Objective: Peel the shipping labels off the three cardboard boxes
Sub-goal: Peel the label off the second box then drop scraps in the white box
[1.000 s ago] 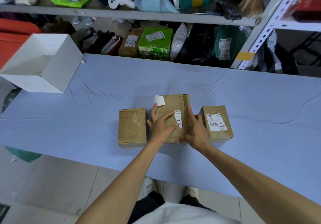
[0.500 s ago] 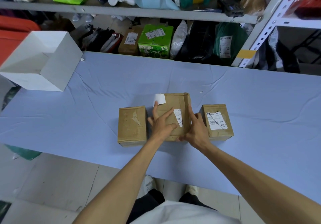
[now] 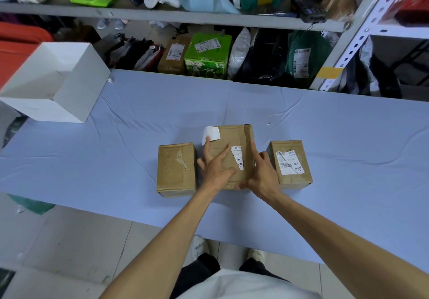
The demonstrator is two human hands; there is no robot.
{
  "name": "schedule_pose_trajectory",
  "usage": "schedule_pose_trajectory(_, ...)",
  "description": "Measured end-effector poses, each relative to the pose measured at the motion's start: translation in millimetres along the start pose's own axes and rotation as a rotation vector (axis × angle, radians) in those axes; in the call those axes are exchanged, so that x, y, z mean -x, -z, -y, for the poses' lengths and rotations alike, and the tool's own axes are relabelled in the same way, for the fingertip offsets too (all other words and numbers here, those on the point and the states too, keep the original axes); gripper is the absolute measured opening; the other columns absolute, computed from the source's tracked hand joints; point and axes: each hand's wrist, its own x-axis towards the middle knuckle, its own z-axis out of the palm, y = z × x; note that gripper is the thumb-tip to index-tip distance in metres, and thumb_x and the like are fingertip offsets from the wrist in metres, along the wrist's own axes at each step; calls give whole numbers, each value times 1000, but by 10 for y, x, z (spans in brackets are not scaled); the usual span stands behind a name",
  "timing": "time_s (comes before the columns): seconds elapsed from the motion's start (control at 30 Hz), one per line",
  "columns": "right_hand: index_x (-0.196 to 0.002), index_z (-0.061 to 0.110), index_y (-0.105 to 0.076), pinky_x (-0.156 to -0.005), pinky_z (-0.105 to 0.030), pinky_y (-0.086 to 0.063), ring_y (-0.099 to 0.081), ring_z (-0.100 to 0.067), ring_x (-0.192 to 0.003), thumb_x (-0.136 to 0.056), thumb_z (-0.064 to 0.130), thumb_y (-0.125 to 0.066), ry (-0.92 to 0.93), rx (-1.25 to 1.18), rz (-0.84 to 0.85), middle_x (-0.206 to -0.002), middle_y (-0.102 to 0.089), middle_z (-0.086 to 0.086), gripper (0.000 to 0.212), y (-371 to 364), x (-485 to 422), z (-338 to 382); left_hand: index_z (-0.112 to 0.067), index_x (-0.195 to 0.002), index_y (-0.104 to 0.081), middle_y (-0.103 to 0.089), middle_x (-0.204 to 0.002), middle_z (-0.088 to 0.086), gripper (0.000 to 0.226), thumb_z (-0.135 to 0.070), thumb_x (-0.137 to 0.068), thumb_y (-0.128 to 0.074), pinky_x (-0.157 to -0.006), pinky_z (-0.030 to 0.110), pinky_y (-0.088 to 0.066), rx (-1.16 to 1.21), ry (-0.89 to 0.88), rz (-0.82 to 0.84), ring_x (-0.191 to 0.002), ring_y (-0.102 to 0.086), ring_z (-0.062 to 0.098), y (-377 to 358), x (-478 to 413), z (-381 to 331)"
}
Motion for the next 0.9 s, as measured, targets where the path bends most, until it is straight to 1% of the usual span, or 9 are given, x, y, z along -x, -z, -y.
schedule_pose_trajectory(0.27,-146,51,3,-63,-36,-53,-53,-19,-78,-42,21,-85,3,-13,-18,-96,-39,3,139,-11,22,-19,-50,-122,-58,10,-154,-28,58,-16,-76,-68,-101,16,-17,-18,-21,11,-118,-18,18,-27,22,-18)
schedule_pose_trajectory(0.47,-144,54,6,-63,-33,-50,-51,-17,-79,-44,19,-86,-2,-7,-18,-96,-37,5,140,-11,5,-38,-50,-129,-51,7,-154,-27,69,-15,-73,-70,-103,17,-17,8,-54,-15,-124,-18,20,-18,42,-10)
schedule_pose_trajectory(0.53,-146,50,3,-64,-30,-47,-51,-16,-82,-43,19,-87,-22,-20,-6,-98,-37,5,140,-8,-8,-52,-49,-136,-44,11,-154,-24,80,-13,-71,-72,-109,22,-15,31,-50,-22,-133,-13,19,9,26,-14)
schedule_pose_trajectory(0.6,-148,46,1,-66,-28,-44,-49,-16,-86,-43,20,-89,-43,-29,-1,-101,-37,3,141,-6,-14,-67,-43,-141,-39,17,-154,-18,87,-8,-69,-73,-120,37,-8,51,-33,-15,-144,-2,19,34,5,-15)
schedule_pose_trajectory(0.63,-148,46,1,-65,-27,-43,-49,-16,-86,-42,20,-89,-45,-29,-2,-101,-37,3,142,-7,-10,-72,-40,-142,-39,18,-155,-16,86,-8,-69,-73,-121,38,-7,48,-27,-11,-145,-1,21,37,0,-18)
schedule_pose_trajectory(0.67,-148,47,2,-64,-26,-43,-48,-16,-85,-42,21,-89,-43,-30,-4,-101,-37,3,142,-10,-3,-71,-39,-141,-41,18,-155,-15,84,-9,-69,-72,-119,33,-8,35,-22,-8,-143,-4,23,33,2,-22)
schedule_pose_trajectory(0.73,-147,49,4,-58,-23,-40,-48,-15,-83,-42,22,-88,-36,-32,-11,-101,-37,3,142,-16,15,-67,-42,-138,-44,16,-155,-17,78,-13,-71,-71,-108,20,-13,-7,-15,-5,-134,-13,26,13,12,-36)
schedule_pose_trajectory(0.8,-147,48,5,-55,-21,-37,-48,-14,-82,-42,22,-88,-32,-27,-18,-100,-36,3,142,-25,29,-69,-46,-135,-48,15,-155,-19,71,-17,-73,-70,-103,17,-15,-32,-17,0,-127,-17,24,-5,21,-38)
schedule_pose_trajectory(0.9,-148,46,3,-63,-25,-42,-48,-14,-83,-43,19,-88,-29,-38,-22,-101,-37,2,142,-25,35,-79,-47,-130,-53,14,-155,-21,65,-16,-75,-68,-103,16,-14,-41,-25,10,-125,-18,22,-12,29,-20)
